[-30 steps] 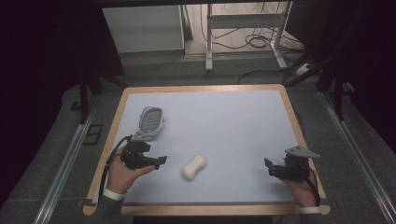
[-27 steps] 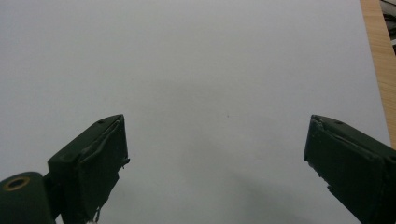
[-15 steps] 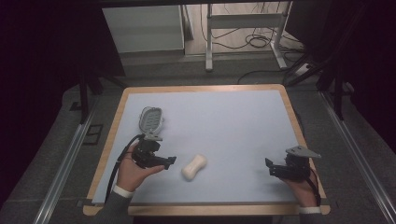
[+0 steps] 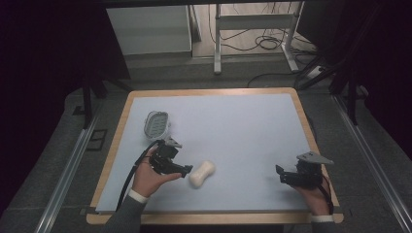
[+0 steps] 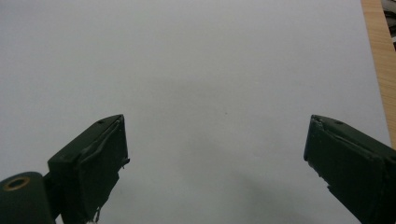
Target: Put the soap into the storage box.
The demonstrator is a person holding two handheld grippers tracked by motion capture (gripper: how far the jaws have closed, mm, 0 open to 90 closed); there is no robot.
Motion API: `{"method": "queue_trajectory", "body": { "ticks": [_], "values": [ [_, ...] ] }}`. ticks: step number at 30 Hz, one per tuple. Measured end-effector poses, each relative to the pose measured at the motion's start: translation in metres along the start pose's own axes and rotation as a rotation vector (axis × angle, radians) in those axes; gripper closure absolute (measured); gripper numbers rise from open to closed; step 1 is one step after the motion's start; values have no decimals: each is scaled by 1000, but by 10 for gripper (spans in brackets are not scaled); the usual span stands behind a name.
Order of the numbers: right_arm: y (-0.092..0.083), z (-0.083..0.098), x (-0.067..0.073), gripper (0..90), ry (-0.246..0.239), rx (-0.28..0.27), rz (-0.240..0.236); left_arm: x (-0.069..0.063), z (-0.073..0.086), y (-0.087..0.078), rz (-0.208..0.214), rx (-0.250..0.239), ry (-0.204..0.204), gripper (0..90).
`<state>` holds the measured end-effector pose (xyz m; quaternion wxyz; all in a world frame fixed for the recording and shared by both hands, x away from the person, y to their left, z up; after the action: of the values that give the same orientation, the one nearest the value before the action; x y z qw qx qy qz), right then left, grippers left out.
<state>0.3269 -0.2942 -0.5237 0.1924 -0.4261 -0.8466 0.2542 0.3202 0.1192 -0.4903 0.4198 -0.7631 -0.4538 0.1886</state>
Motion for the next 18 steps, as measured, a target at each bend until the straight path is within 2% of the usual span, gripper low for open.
{"method": "queue_trajectory", "body": {
  "ticks": [18],
  "values": [
    [3, 2, 0, 59, -2, 14, -2, -25, -10, 26, 31, 51, 52, 187]
  ]
}}
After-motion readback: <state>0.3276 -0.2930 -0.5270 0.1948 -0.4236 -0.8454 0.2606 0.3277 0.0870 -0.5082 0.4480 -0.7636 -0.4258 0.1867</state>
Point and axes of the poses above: each handheld gripper's, and its own axes: y roughly forward along the jaws, z roughly out of its underside, x roughly to its left, the point moved 3 cm from there along y, roughly forward along the jaws, and after that the axes turned 14 degrees about -z, right-handed, at the moved point
